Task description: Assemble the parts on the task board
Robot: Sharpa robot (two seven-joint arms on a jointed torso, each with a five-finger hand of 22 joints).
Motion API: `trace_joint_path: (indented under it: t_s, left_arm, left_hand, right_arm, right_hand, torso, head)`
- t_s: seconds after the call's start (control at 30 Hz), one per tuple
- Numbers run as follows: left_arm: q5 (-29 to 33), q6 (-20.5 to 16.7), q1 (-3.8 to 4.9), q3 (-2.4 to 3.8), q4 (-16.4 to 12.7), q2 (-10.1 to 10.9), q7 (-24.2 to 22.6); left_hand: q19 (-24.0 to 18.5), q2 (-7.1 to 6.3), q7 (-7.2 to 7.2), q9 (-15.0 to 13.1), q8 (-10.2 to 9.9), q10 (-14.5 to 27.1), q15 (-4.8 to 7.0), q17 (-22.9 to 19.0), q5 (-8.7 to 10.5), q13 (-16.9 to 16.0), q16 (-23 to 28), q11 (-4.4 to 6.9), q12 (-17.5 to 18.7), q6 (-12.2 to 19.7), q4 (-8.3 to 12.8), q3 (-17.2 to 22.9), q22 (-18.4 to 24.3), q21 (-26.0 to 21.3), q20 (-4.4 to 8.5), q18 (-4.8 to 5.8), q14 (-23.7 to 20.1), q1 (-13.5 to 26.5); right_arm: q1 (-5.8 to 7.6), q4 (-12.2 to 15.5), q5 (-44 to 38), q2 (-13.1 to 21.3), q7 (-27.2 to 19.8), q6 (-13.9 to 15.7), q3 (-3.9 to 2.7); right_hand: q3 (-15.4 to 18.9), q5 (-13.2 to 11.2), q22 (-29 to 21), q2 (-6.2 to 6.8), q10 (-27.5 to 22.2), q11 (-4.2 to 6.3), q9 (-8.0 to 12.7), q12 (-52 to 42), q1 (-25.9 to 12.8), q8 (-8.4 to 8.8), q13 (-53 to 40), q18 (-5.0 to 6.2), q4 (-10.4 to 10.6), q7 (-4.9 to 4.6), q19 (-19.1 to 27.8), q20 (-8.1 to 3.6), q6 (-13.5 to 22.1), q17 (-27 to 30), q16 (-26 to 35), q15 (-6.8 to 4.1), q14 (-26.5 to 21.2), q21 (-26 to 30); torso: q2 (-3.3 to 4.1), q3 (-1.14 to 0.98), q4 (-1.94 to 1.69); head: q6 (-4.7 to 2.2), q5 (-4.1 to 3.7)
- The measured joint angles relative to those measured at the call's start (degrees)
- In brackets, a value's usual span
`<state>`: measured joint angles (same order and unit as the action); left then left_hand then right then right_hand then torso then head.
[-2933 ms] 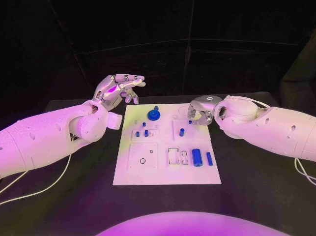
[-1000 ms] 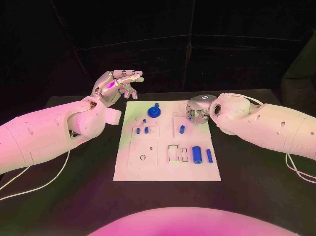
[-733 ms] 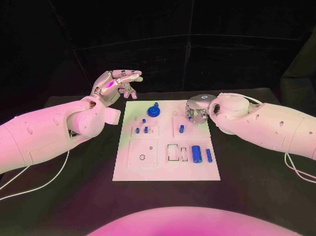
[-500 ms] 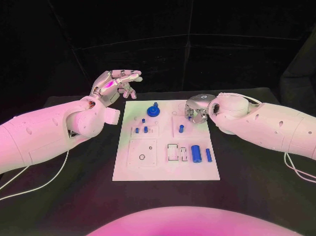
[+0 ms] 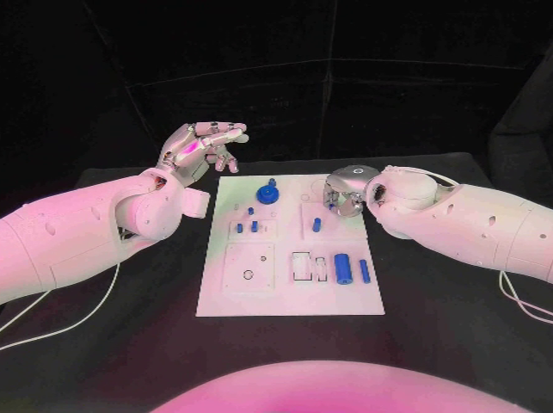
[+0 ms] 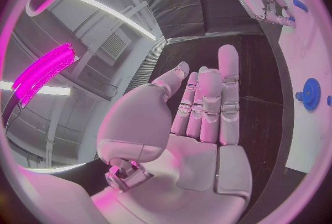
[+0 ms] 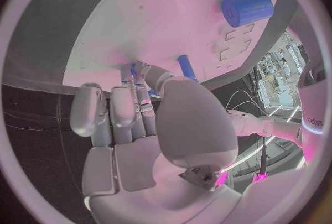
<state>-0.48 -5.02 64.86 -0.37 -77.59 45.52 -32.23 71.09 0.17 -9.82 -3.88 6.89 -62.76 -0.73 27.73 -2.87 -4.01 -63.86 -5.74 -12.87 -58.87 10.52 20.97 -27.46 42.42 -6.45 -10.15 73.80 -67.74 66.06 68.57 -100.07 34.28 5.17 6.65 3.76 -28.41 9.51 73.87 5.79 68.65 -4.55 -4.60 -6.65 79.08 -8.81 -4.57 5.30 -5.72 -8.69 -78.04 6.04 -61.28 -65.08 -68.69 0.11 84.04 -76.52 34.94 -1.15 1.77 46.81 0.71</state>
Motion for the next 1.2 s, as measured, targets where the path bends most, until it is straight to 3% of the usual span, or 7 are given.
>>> trace_joint_path:
  t_s: [0.13, 0.2, 0.6, 1.13, 1.2]
  left_arm:
    - [0.00, 0.01, 0.00, 0.00, 0.01, -0.02, 0.01]
    - [0.01, 0.01, 0.00, 0.00, 0.02, -0.03, 0.02]
    - [0.02, 0.02, 0.00, 0.00, 0.18, 0.02, 0.05]
    - [0.03, 0.01, 0.00, 0.00, 0.38, 0.36, 0.08]
    - [0.03, 0.01, 0.00, 0.00, 0.37, 0.40, 0.08]
  left_hand:
    - [0.00, 0.13, 0.00, 0.00, 0.00, 0.00, 0.00, 0.00, 0.00, 0.00, 0.00, 0.00, -0.04, 0.00, 0.00, 0.00, 0.02, 0.00, 0.00, 0.00, 0.00, -0.13]
    - [0.00, 0.34, 0.00, 0.00, 0.00, 0.00, 0.00, -0.08, 0.00, 0.00, 0.00, 0.00, -0.23, 0.00, 0.16, -0.16, 0.07, 0.00, 0.00, 0.00, 0.00, -0.34]
    - [0.00, 0.34, 0.00, -0.01, 0.00, 0.00, 0.00, -0.08, 0.00, 0.00, 0.00, 0.00, -0.23, 0.00, 0.16, -0.16, 0.06, -0.26, 0.00, 0.00, 0.00, -0.34]
    - [0.00, 0.34, 0.00, -0.01, 0.00, 0.00, 0.00, -0.07, 0.00, 0.01, 0.00, 0.00, -0.22, 0.00, 0.16, -0.15, 0.05, -0.26, 0.00, 0.01, 0.00, -0.34]
    - [0.00, 0.34, 0.00, -0.01, 0.00, 0.00, 0.00, -0.07, 0.00, 0.01, 0.00, 0.00, -0.22, 0.00, 0.16, -0.15, 0.05, -0.26, 0.00, 0.01, 0.01, -0.34]
  right_arm:
    - [-0.36, 0.25, -0.11, 0.31, 0.00, 2.01, 0.16]
    - [-0.48, 0.35, -0.15, 0.46, 0.00, 2.82, 0.25]
    - [-0.84, 2.68, -0.15, 2.61, -0.07, 6.73, 0.43]
    - [-0.75, 9.47, 1.30, 7.32, -0.16, 11.30, 0.26]
    - [-0.76, 11.01, 1.54, 8.17, -0.16, 11.73, -0.34]
  right_hand:
    - [0.16, 0.00, 0.96, 0.00, 0.88, 0.25, -0.11, -0.02, 0.00, -0.19, -0.16, 0.00, -0.15, 0.14, -0.62, -0.23, -0.85, 0.00, -0.36, 0.00, 0.00, -0.74]
    - [0.16, 0.00, 1.09, -0.26, 1.38, 0.36, -0.15, -0.23, -0.26, -0.44, -0.18, -0.91, -0.15, 0.30, -0.96, -0.27, -1.33, 0.00, -0.36, -0.16, -0.16, -1.14]
    - [0.32, -0.01, 1.08, -0.30, 1.51, 0.48, -0.25, -0.37, -0.30, -0.48, -0.39, -0.89, -0.31, 0.51, -1.64, -0.41, -1.54, -0.13, -0.60, -0.44, 0.00, -1.80]
    - [0.31, -0.01, 1.07, -0.30, 1.58, 0.56, -0.26, -0.14, -0.30, -0.48, -0.40, -0.88, -0.31, 0.51, -1.63, -0.41, -1.54, -0.18, -0.86, -0.44, 0.00, -2.05]
    - [0.31, -0.01, 1.07, -0.30, 1.58, 0.56, -0.26, -0.14, -0.30, -0.49, -0.40, -0.88, -0.31, 0.51, -1.63, -0.41, -1.54, -0.25, -0.86, -0.44, 0.00, -2.05]
  torso:
    - [0.01, 0.01, 0.00]
    - [0.01, 0.00, 0.00]
    - [0.01, 0.03, 0.05]
    - [-0.02, 0.07, 0.03]
    - [-0.04, 0.07, 0.03]
  head:
    - [0.04, -0.06]
    - [0.05, -0.07]
    - [0.02, -0.09]
    - [-0.14, -0.10]
    - [-0.14, -0.03]
